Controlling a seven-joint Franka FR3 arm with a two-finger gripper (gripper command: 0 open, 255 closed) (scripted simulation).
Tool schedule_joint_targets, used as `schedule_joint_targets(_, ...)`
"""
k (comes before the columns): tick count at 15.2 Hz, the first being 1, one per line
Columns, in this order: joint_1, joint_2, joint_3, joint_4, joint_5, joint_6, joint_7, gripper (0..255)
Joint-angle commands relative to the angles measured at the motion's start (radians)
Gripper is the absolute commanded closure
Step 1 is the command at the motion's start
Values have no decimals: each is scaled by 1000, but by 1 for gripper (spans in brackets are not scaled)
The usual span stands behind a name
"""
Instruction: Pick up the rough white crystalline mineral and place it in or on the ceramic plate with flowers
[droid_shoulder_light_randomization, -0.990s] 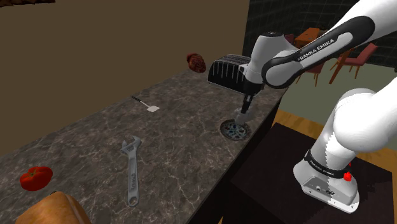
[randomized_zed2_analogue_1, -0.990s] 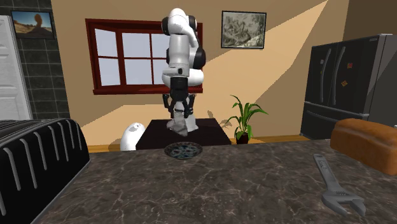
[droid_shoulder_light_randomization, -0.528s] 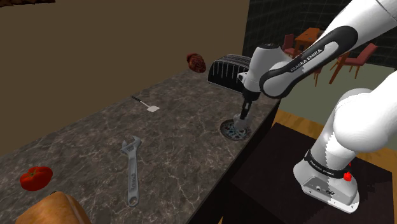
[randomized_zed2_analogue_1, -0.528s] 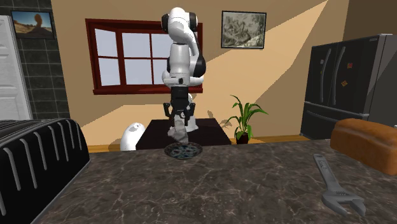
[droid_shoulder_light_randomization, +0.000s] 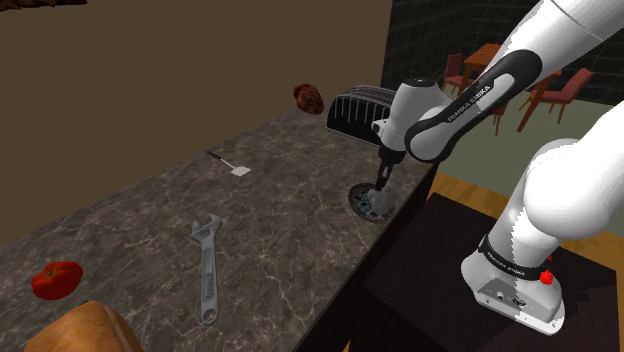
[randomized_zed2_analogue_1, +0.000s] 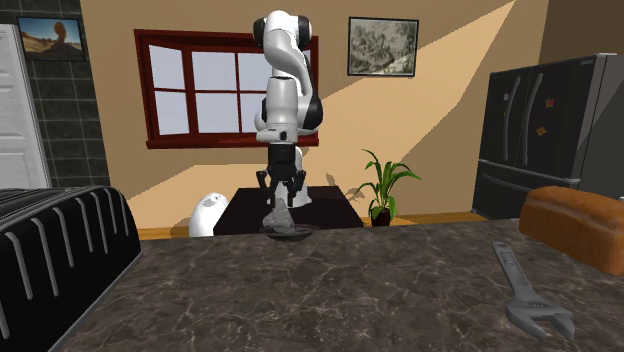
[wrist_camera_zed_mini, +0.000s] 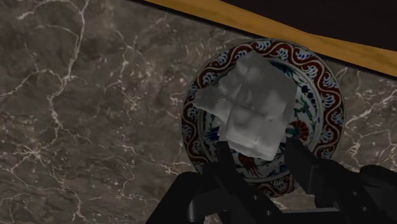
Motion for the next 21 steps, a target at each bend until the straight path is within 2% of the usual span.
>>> schedule_joint_targets(1,1,-1,3,-12,-1,-6,3,255)
schedule_joint_targets(4,1,-1,3,-12,0,-6,3,255)
schedule_joint_targets(5,2,3,4,-11,0,-3,5,0)
schedule_joint_targets(10,1,-1,3,-12,-1,-6,3,0)
schedule_joint_targets(14,3,-191,13,4,10,-212,-2,0)
schedule_joint_targets(21,3,-191,13,4,10,-212,-2,0)
